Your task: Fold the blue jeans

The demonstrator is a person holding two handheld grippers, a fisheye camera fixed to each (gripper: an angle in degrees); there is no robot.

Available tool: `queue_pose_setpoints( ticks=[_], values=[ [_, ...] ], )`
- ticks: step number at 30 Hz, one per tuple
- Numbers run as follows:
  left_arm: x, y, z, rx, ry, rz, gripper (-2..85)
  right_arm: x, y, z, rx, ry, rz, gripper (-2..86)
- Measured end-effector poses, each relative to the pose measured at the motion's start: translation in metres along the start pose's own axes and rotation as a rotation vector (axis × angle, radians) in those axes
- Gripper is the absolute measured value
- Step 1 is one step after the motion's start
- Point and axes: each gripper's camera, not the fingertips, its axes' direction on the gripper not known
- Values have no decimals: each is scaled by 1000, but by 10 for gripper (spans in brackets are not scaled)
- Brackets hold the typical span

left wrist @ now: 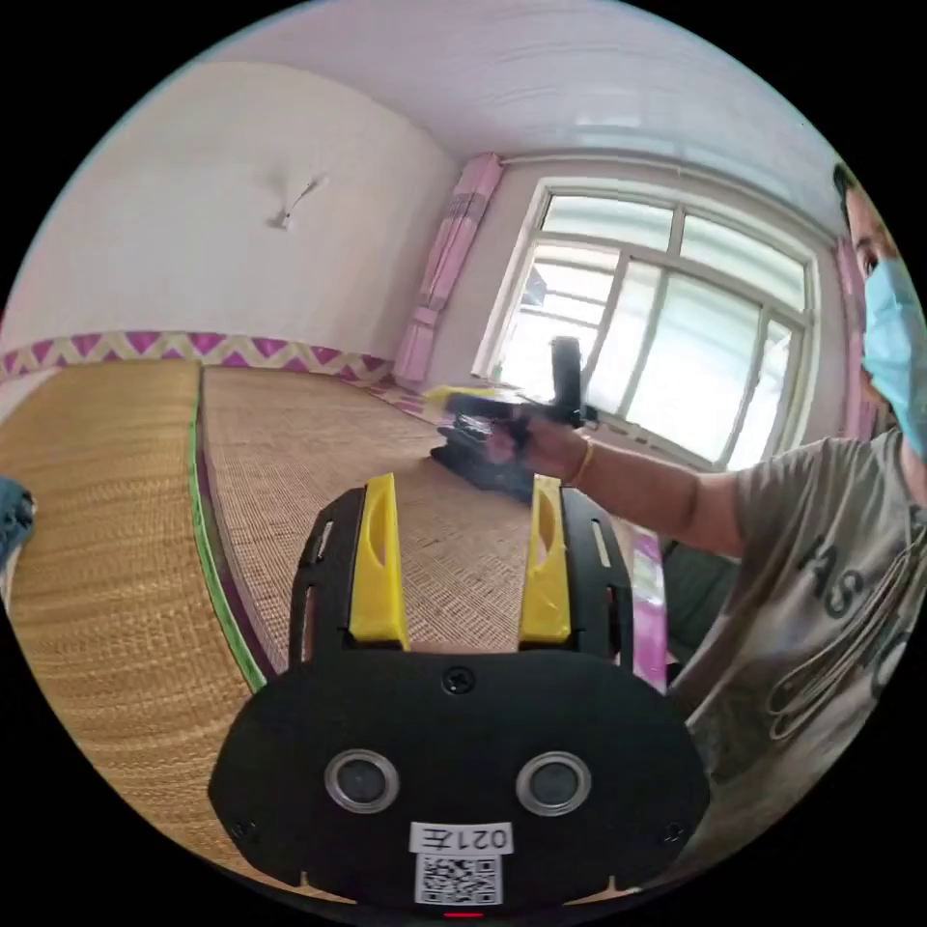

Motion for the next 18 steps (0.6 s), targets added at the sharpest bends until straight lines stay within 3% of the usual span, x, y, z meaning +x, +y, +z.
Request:
queue_pose_setpoints(
  ticks=[5, 8, 12, 18],
  values=[
    [-36, 32, -83, 119, 206, -17, 158, -84, -129, 178, -236, -156, -205, 11],
    [-40, 55, -127, 212, 251, 64, 139, -121, -195, 245, -213, -244, -289, 77],
    [-41, 77, -210, 408, 381, 90, 112, -156, -264, 304, -157, -280, -395, 100],
    [-74, 114, -308, 649, 404, 43, 77, -221, -348, 381, -138, -299, -630, 116]
  ],
)
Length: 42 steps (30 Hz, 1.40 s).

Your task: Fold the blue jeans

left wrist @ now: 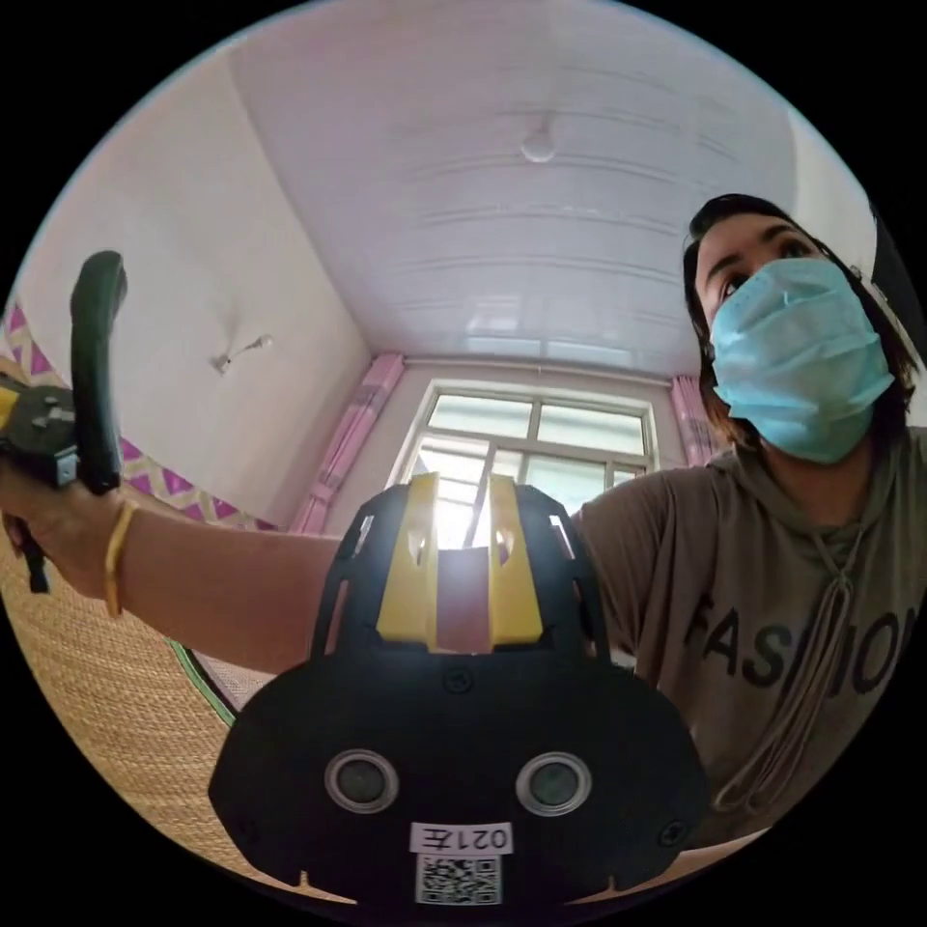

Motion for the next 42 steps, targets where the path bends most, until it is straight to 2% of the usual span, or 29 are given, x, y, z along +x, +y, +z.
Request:
queue_pose_setpoints(
  ticks=[4, 10, 14, 18, 23, 27, 31, 35, 39, 42],
  values=[
    [-31, 2, -75, 251, 70, -142, 75, 0, -52, 41, -92, -4, -148, 139],
    [-55, 16, -135, 454, 94, -253, 75, 8, -84, 70, -169, 0, -224, 142],
    [-60, 16, -142, 441, 79, -262, 74, 29, -93, 56, -149, -40, -71, 51],
    [-66, 17, -143, 425, 66, -266, 74, 70, -92, 19, -41, -152, 146, 44],
    [-78, 16, -134, 351, -6, -263, 71, 108, -78, -87, 107, -105, 333, 39],
    [-98, 21, -121, 309, -53, -304, 67, 112, -52, -188, 97, -31, 383, 34],
    [-111, 22, -98, 252, -81, -313, 63, 69, -19, -306, 33, 75, 439, 36],
    [-108, 18, -65, 199, -40, -284, 56, -30, 4, -386, -189, 263, 438, 38],
    [-83, -22, -14, 39, -131, -154, 40, -143, 38, -398, -350, 368, 459, 38],
    [-68, -53, 19, -30, -187, -200, 5, -249, 78, -353, -495, 427, 461, 40]
  ],
)
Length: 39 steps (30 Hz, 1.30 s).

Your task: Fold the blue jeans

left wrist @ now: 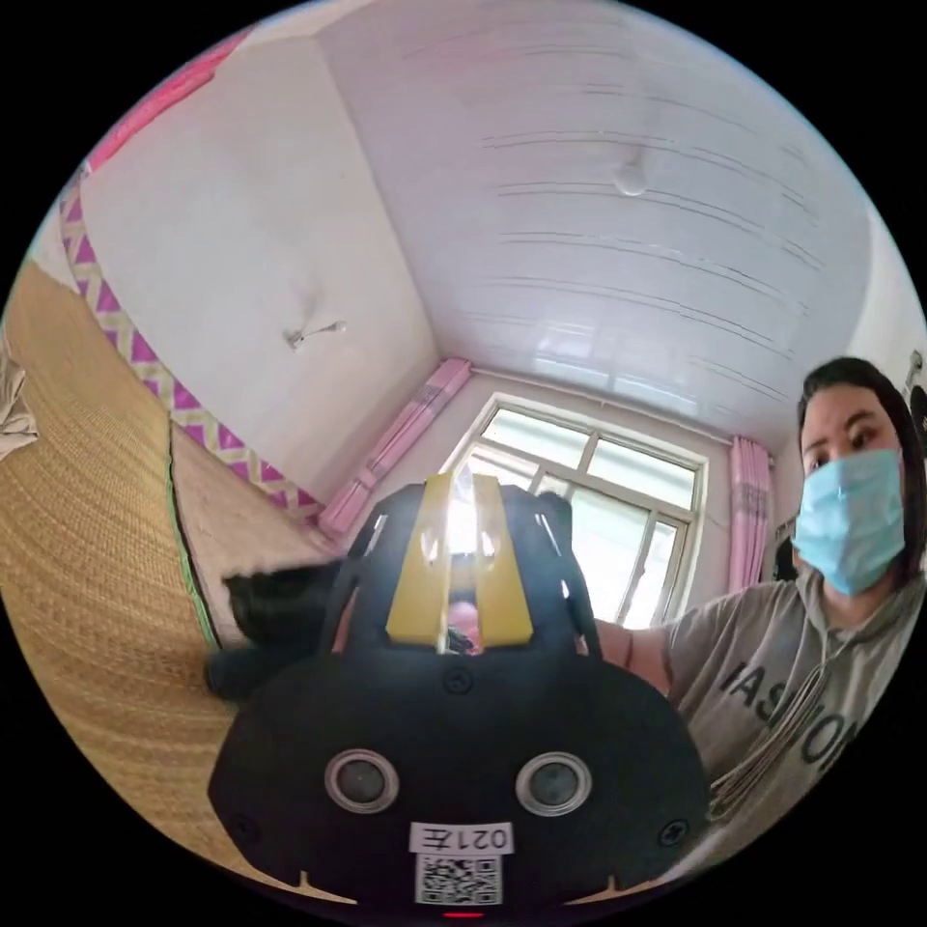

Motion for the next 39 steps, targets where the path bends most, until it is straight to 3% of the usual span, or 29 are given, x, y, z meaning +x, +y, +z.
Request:
queue_pose_setpoints(
  ticks=[3, 5, 9, 13, 17, 21, 26, 32, 36, 39],
  values=[
    [21, -10, 10, -53, -70, -53, -7, -90, 64, 43, -85, -10, 20, 49],
    [26, -3, 10, -53, -122, -67, -8, -131, 105, 56, -26, -12, 140, 60],
    [12, 27, 32, -262, -246, -146, -9, -170, 131, 41, 55, 86, 146, 69],
    [5, 70, 51, -362, -352, -197, -10, -193, 144, 19, 160, 38, 108, 91],
    [-1, 101, 71, -384, -423, -261, -10, -238, 142, 63, 76, 53, -64, 103],
    [-6, 121, 98, -366, -440, -336, -9, -245, 154, 94, 108, 135, -32, 68],
    [-5, 122, 149, -425, -550, -342, 5, -105, 240, 53, 346, -178, 535, 54],
    [-26, 128, 293, -635, -619, -313, 123, 24, 449, 36, 521, -147, 1066, 53],
    [-55, 135, 402, -827, -806, -246, 124, 61, 573, 49, 508, -52, 1292, 52],
    [-63, 127, 471, -966, -865, -131, 98, 74, 656, 98, 337, -76, 1451, 51]
  ],
)
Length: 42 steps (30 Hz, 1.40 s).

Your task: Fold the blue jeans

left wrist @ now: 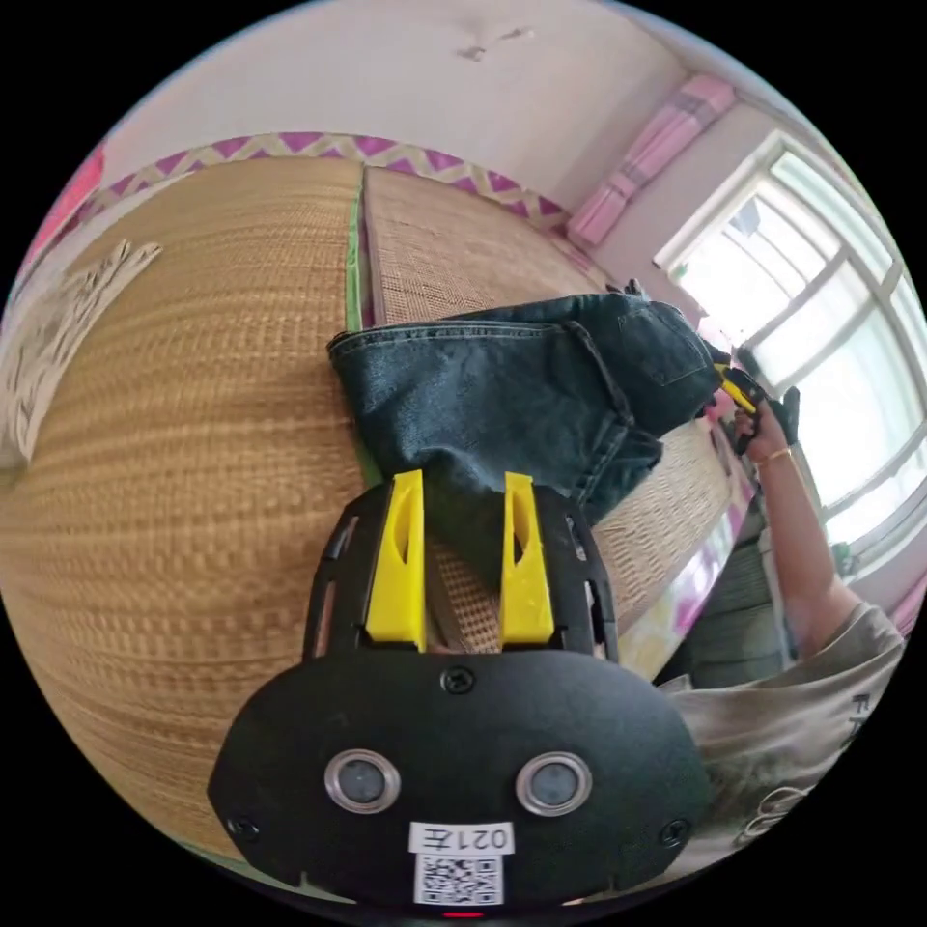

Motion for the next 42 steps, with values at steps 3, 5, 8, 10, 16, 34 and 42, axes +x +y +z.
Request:
queue_pose_setpoints(
  ticks=[3, 5, 8, 10, 16, 34, 42],
  values=[
    [42, -51, 18, -105, -165, 165, 33, 59, 24, 25, -103, -22, 68, 50],
    [64, -77, 33, -177, -219, 271, 9, 71, 44, 25, -72, -73, 59, 51],
    [91, -116, 44, -254, -301, 384, -3, 66, 60, 16, -58, -95, 7, 51],
    [98, -142, 50, -280, -340, 404, -6, 61, 70, 11, -66, -121, -19, 51],
    [102, -160, 17, -212, -257, 352, 17, 79, 102, 40, -206, -60, 73, 66],
    [344, -138, 70, -119, -121, 708, 1, -294, 148, 205, -420, 515, -1100, -10],
    [341, -145, 84, -236, -91, 745, 64, -338, 76, 289, -848, 450, -1091, -9]
  ],
)
